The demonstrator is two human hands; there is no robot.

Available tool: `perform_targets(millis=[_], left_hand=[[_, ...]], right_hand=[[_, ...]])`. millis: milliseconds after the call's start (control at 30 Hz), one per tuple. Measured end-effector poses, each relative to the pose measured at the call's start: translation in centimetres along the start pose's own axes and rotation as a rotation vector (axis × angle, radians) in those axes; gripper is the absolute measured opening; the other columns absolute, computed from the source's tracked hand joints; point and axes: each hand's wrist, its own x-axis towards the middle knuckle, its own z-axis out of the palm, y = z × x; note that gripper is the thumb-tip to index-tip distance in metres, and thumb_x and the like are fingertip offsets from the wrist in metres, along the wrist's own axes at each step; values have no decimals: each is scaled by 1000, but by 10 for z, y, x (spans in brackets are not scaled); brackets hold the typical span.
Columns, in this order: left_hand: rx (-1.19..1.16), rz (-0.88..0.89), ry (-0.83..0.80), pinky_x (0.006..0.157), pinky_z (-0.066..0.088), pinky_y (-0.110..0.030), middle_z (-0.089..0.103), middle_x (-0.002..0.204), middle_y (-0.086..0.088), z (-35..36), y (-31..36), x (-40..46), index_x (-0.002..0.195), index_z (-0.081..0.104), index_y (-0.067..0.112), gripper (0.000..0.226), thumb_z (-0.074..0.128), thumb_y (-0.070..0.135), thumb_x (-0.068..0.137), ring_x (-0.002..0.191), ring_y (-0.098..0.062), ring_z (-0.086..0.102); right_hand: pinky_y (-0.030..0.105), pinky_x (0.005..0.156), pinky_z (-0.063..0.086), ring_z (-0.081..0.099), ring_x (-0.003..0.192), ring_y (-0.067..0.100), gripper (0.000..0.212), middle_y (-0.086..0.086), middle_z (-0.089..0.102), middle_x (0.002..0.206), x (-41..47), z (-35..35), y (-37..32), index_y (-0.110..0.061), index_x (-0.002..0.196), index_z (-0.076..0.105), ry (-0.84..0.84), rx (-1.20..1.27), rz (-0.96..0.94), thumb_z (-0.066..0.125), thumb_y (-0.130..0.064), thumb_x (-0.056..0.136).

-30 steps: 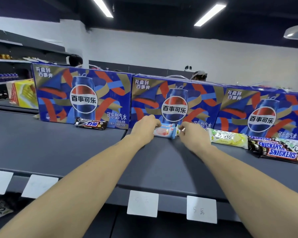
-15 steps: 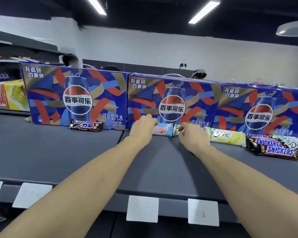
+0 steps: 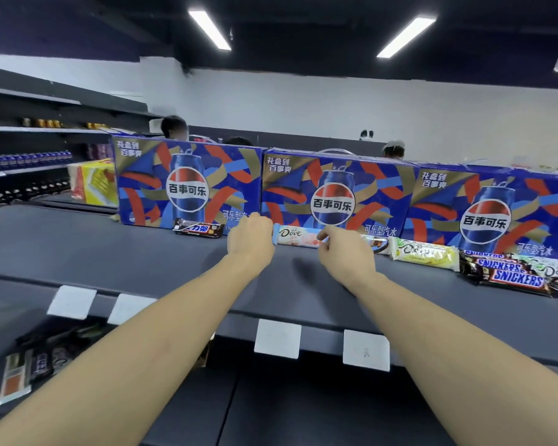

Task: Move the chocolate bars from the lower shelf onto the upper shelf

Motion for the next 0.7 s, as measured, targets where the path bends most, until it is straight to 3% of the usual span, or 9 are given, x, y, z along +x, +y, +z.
perform_targets(millis=[267, 467, 567, 700], left_hand=[[7, -141, 100, 79, 46, -37, 58, 115, -5, -51, -31, -98, 109, 67, 17, 23, 54, 14, 90, 106, -26, 54], [112, -207, 227, 60, 36, -30, 57, 102, -2, -81, -82, -180, 114, 52, 16, 20, 50, 17, 94, 89, -23, 55], [129, -280, 177, 61, 41, -32, 58, 97, -1, -89, -115, -214, 106, 52, 15, 14, 51, 19, 93, 86, -25, 59], [206, -335, 7, 78, 48, -37, 57, 108, -4, -86, -155, -249, 110, 57, 17, 21, 51, 25, 91, 98, -26, 57]], right_hand=[[32, 66, 46, 62, 92, 23, 24, -3, 70, 103, -75, -12, -90, -25, 113, 62, 74, 244, -244, 49, -23, 93], [36, 60, 50, 58, 68, 19, 7, -5, 64, 78, -139, -3, -145, -20, 96, 56, 111, 452, -350, 54, -27, 95], [35, 58, 49, 56, 64, 17, 10, -7, 60, 71, -163, 8, -165, -21, 95, 51, 66, 492, -373, 55, -30, 95], [34, 59, 49, 57, 68, 15, 13, -8, 59, 75, -185, 31, -188, -24, 101, 49, -64, 446, -418, 54, -34, 94]])
